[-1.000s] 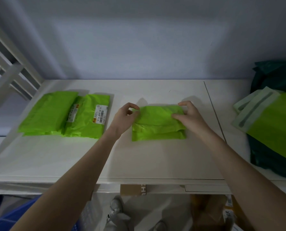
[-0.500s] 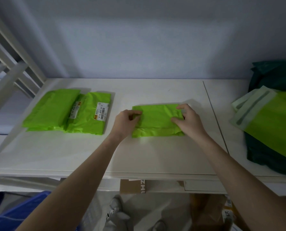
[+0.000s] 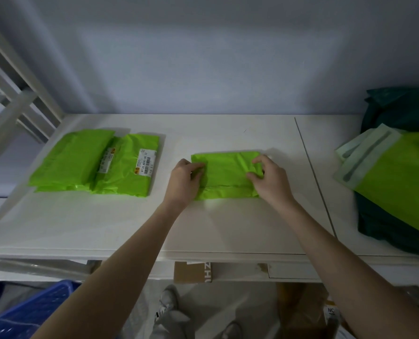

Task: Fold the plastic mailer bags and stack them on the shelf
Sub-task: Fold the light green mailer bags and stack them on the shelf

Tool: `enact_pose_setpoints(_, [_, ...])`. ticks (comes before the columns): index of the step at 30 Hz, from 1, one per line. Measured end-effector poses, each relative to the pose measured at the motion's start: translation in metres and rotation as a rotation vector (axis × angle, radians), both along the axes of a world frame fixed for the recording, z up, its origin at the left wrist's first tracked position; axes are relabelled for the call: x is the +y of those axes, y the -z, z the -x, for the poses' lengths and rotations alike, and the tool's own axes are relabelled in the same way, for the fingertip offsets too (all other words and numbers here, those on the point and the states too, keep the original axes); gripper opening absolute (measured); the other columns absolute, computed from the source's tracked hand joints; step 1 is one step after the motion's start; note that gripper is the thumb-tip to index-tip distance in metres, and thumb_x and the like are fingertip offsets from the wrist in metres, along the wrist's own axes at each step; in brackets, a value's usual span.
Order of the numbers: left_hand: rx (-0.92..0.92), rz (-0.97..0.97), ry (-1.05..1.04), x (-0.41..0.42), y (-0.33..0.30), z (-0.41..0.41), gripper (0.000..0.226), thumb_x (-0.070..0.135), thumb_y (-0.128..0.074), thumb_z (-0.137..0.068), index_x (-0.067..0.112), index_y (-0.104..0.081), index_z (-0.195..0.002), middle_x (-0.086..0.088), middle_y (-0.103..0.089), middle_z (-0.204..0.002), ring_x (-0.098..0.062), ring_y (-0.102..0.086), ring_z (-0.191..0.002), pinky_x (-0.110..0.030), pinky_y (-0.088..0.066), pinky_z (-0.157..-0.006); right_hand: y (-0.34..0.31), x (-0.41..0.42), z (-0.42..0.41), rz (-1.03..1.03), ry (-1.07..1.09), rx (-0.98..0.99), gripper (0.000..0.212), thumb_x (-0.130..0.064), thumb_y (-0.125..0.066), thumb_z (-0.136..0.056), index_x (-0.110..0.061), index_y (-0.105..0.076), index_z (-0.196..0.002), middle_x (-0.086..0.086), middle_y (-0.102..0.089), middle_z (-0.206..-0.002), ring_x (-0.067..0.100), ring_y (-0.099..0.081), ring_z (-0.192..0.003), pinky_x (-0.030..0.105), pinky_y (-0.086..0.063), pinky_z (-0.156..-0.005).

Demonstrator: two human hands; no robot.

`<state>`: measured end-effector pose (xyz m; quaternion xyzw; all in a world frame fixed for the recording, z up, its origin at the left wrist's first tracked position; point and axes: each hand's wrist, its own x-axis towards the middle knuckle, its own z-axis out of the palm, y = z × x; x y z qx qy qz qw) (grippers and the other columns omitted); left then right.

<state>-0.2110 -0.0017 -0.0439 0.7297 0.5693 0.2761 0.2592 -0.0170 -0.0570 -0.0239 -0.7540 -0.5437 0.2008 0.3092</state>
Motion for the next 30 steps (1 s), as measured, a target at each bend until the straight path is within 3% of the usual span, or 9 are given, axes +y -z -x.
enact_pose_setpoints(5, [0.175,-0.039,0.009,-0.004,0.007,-0.001,0.034,0.017,-0.049,-0.096,0.008,-0.057,-0.127,-0.016,-0.049,-0.114,-0.032,-0.046,-0.109,-0.031,-0.034,-0.096,0.008,0.0,0.002,0.051,-0.015,-0.117,0.036,-0.022,-0.062,-0.087,-0.01,-0.058,-0.121,0.017,-0.066,-0.109,0.033,-0.06,-0.102,0.035,-0.042,-0.086])
enact_pose_setpoints(11, [0.466,-0.055,-0.005,-0.008,0.008,0.001,0.042,0.033,-0.034,-0.1,0.018,-0.04,-0.139,-0.008,-0.037,-0.136,-0.028,-0.03,-0.127,-0.04,-0.033,-0.097,0.006,0.0,0.001,0.2,-0.023,-0.348,0.044,-0.038,-0.052,-0.092,-0.015,-0.053,-0.129,0.012,-0.047,-0.123,0.031,-0.037,-0.122,0.042,-0.033,-0.096])
enact_pose_setpoints(14, [0.405,-0.008,0.021,-0.007,0.006,0.001,0.045,0.028,-0.037,-0.097,0.014,-0.038,-0.14,-0.01,-0.033,-0.141,-0.029,-0.027,-0.131,-0.04,-0.03,-0.102,0.005,0.001,-0.001,0.224,-0.03,-0.311,0.046,-0.039,-0.055,-0.089,-0.014,-0.053,-0.129,0.01,-0.042,-0.127,0.03,-0.033,-0.124,0.041,-0.031,-0.099])
enact_pose_setpoints(16, [0.229,0.025,-0.009,-0.005,0.0,0.001,0.052,0.027,-0.036,-0.09,0.009,-0.04,-0.138,-0.013,-0.032,-0.141,-0.031,-0.028,-0.13,-0.038,-0.026,-0.106,-0.001,0.004,-0.001,0.195,0.045,-0.121,0.047,-0.037,-0.058,-0.088,-0.012,-0.051,-0.127,0.013,-0.04,-0.129,0.031,-0.033,-0.125,0.04,-0.031,-0.1])
enact_pose_setpoints(18, [0.082,-0.02,-0.046,-0.003,-0.008,-0.002,0.048,0.02,-0.04,-0.091,0.006,-0.043,-0.136,-0.013,-0.035,-0.141,-0.032,-0.032,-0.129,-0.036,-0.025,-0.107,-0.007,0.007,0.001,0.038,0.116,0.016,0.041,-0.03,-0.058,-0.088,-0.008,-0.052,-0.123,0.016,-0.043,-0.127,0.033,-0.037,-0.122,0.04,-0.033,-0.099])
enact_pose_setpoints(20, [0.046,-0.098,-0.036,-0.001,-0.014,-0.01,0.044,0.016,-0.038,-0.092,0.005,-0.047,-0.134,-0.011,-0.04,-0.14,-0.029,-0.037,-0.128,-0.034,-0.027,-0.107,-0.012,0.011,0.009,-0.122,0.077,-0.087,0.035,-0.022,-0.052,-0.089,-0.004,-0.056,-0.118,0.017,-0.049,-0.122,0.035,-0.044,-0.117,0.041,-0.037,-0.093])
enact_pose_setpoints(23, [0.131,-0.154,0.068,0.001,-0.019,-0.027,0.056,0.027,-0.023,-0.089,0.003,-0.047,-0.134,-0.012,-0.045,-0.139,-0.027,-0.039,-0.13,-0.032,-0.026,-0.109,-0.011,0.02,0.028,-0.194,-0.11,-0.316,0.042,-0.022,-0.04,-0.085,-0.002,-0.059,-0.116,0.015,-0.058,-0.12,0.033,-0.053,-0.112,0.04,-0.044,-0.088])
enact_pose_setpoints(27, [0.336,-0.125,0.174,0.001,0.0,-0.037,0.073,0.037,-0.003,-0.084,0.01,-0.038,-0.141,-0.006,-0.039,-0.147,-0.02,-0.034,-0.136,-0.03,-0.021,-0.112,0.007,0.028,0.041,-0.019,-0.355,-0.472,0.061,-0.033,-0.016,-0.088,-0.006,-0.055,-0.126,0.007,-0.057,-0.129,0.024,-0.052,-0.12,0.04,-0.042,-0.095])
enact_pose_setpoints(30, [0.426,-0.115,0.216,0.0,0.014,-0.034,0.083,0.043,0.006,-0.078,0.011,-0.032,-0.145,-0.004,-0.033,-0.151,-0.019,-0.03,-0.14,-0.031,-0.018,-0.114,0.023,0.027,0.04,0.059,-0.372,-0.518,0.059,-0.033,-0.018,-0.09,-0.005,-0.056,-0.127,0.008,-0.058,-0.131,0.023,-0.055,-0.119,0.043,-0.043,-0.095])
